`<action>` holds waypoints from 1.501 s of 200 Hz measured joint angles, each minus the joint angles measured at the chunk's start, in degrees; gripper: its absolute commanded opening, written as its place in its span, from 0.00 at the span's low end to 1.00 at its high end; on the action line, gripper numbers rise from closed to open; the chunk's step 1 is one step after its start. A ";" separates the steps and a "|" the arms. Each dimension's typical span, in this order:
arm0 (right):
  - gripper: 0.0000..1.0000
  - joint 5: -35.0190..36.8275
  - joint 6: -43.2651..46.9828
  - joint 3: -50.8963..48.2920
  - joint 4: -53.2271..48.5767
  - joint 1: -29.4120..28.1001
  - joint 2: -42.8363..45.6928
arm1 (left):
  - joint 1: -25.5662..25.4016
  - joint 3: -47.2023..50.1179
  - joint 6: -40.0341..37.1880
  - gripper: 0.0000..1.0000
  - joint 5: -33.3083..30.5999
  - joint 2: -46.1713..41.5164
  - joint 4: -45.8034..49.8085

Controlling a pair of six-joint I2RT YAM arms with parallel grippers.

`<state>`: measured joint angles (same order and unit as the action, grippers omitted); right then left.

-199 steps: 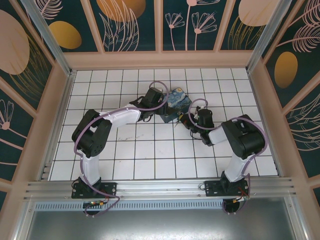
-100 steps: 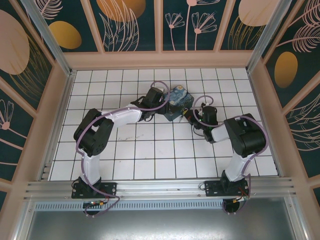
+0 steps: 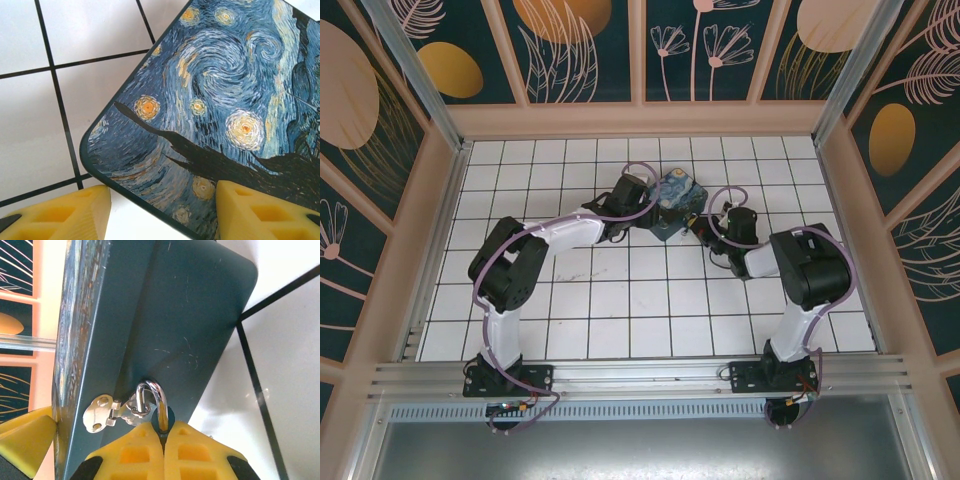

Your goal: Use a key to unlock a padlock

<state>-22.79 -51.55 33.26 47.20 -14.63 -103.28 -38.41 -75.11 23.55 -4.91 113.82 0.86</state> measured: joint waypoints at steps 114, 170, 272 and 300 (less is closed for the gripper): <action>0.00 -9.57 8.31 16.98 -16.35 8.63 -9.81 | -0.17 -1.25 -0.46 0.55 -0.09 1.01 -0.57; 0.00 -8.17 9.09 14.23 -15.52 8.48 -8.11 | -0.17 -1.73 -0.96 0.65 -0.35 1.20 0.09; 0.00 -4.96 6.25 -6.27 -14.08 -9.35 15.15 | 0.63 -2.51 -1.27 0.98 -0.83 -0.96 7.58; 0.00 -3.43 4.50 -8.41 -14.51 -14.32 17.33 | 0.57 -2.51 -1.27 0.98 0.26 -2.93 13.14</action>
<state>-26.22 -47.05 24.84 32.69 -28.95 -85.95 -37.85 -77.62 22.28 -4.64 110.89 14.00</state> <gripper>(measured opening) 0.049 0.985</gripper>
